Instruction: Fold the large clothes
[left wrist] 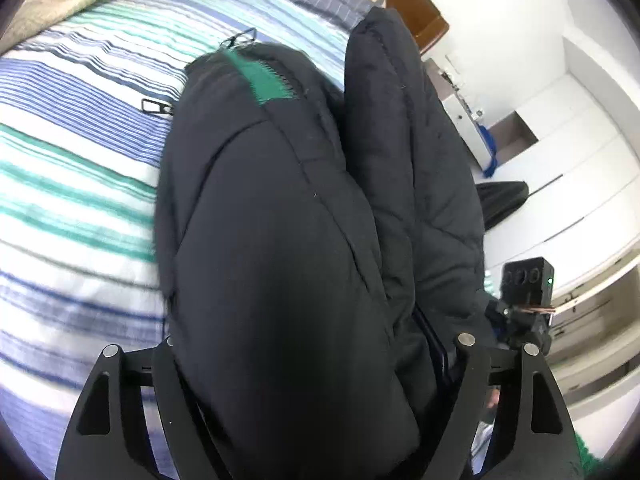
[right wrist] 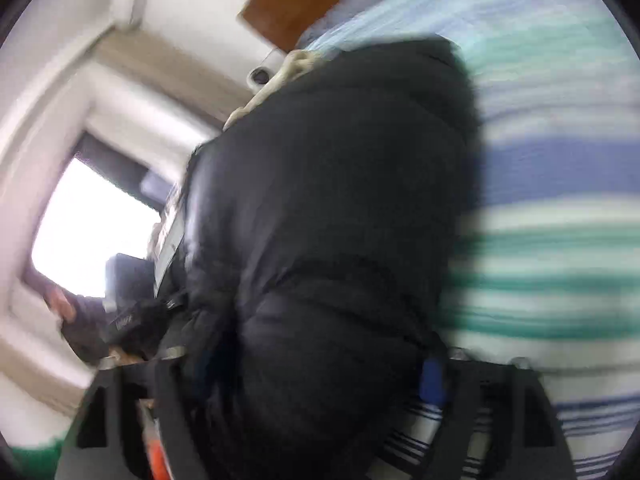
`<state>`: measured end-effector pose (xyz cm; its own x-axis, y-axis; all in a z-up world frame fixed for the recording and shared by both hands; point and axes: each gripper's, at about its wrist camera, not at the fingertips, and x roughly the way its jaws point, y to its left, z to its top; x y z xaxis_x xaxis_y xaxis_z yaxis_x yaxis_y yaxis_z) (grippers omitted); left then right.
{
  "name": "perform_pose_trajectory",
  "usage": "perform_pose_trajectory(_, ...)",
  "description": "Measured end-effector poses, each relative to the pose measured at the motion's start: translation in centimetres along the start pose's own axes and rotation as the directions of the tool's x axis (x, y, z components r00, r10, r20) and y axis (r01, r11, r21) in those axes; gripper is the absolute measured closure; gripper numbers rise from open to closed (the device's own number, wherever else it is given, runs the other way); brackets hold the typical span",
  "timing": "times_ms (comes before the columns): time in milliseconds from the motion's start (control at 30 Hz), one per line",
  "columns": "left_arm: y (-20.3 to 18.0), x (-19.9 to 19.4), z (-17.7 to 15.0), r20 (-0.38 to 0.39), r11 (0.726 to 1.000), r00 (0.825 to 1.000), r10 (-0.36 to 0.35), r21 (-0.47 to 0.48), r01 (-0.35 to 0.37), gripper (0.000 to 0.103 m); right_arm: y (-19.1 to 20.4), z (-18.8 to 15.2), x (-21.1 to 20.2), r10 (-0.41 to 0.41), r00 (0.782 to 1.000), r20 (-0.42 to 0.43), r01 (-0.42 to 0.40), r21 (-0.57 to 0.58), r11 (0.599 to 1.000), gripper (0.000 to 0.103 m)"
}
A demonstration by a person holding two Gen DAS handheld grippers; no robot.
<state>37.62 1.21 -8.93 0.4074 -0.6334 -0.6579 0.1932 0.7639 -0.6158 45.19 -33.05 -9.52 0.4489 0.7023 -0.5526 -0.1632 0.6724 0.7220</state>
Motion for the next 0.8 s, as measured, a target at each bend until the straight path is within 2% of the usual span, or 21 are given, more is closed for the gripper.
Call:
perform_pose_trajectory(100,-2.0,-3.5,-1.8,0.051,0.987,0.992,0.118,0.106,-0.123,0.022,1.4,-1.2,-3.0,-0.083,0.994,0.074,0.085,-0.029,0.996,0.004)
perform_pose_trajectory(167,-3.8,-6.1,-3.5,0.114,0.959,0.97,0.214,0.167,-0.231,0.018,4.0,-2.9,-5.5,-0.233,0.963,0.133,0.248,-0.111,0.962,0.004)
perform_pose_trajectory(200,-5.6,-6.9,-3.9,0.172,0.928,0.943,0.284,0.2,-0.315,0.007,5.3,-3.6,-6.2,-0.29,0.944,0.157,0.313,-0.147,0.938,0.004)
perform_pose_trajectory(233,-7.3,-8.0,-4.7,0.243,0.885,0.904,0.352,0.228,-0.406,0.0,6.8,-4.1,-7.3,-0.368,0.908,0.201,0.405,-0.197,0.893,0.004)
perform_pose_trajectory(267,-8.9,-9.3,-6.0,0.318,0.843,0.863,0.393,0.249,-0.476,0.001,8.2,-4.8,-8.0,-0.42,0.876,0.237,0.471,-0.232,0.851,0.004)
perform_pose_trajectory(300,-9.5,-9.8,-5.4,0.358,0.821,0.84,0.409,0.258,-0.509,0.001,9.8,-5.8,-8.7,-0.474,0.838,0.271,0.538,-0.261,0.802,0.004)
perform_pose_trajectory(333,-10.5,-11.0,-6.6,0.403,0.801,0.817,0.412,0.268,-0.536,0.0,11.3,-7.0,-9.6,-0.513,0.801,0.309,0.591,-0.271,0.76,0.004)
perform_pose_trajectory(367,-11.3,-12.2,-7.9,0.434,0.79,0.801,0.412,0.268,-0.551,0.0,12.2,-7.5,-10.4,-0.535,0.776,0.335,0.623,-0.27,0.734,0.004)
perform_pose_trajectory(433,-10.9,-14.0,-8.4,0.458,0.789,0.787,0.413,0.252,-0.561,0.0,14.1,-9.3,-11.9,-0.572,0.73,0.375,0.674,-0.251,0.695,0.004)
perform_pose_trajectory(467,-11.3,-14.7,-9.3,0.462,0.798,0.785,0.413,0.231,-0.556,0.0,15.1,-9.9,-12.7,-0.587,0.709,0.391,0.694,-0.242,0.678,0.004)
perform_pose_trajectory(567,-12.2,-14.3,-10.0,0.47,0.827,0.778,0.416,0.159,-0.539,0.0,16.2,-12.4,-14.6,-0.615,0.661,0.43,0.741,-0.244,0.625,0.004)
perform_pose_trajectory(633,-13.0,-13.9,-10.1,0.48,0.827,0.767,0.426,0.136,-0.545,0.0,17.6,-13.7,-15.7,-0.629,0.625,0.462,0.772,-0.246,0.586,0.004)
perform_pose_trajectory(700,-14.1,-13.2,-10.9,0.483,0.817,0.755,0.443,0.129,-0.562,0.0,18.7,-14.7,-16.9,-0.619,0.614,0.489,0.779,-0.249,0.576,0.004)
perform_pose_trajectory(800,-14.5,-13.2,-11.3,0.491,0.809,0.745,0.452,0.126,-0.574,0.0,19.7,-16.0,-18.3,-0.6,0.61,0.518,0.779,-0.25,0.576,0.004)
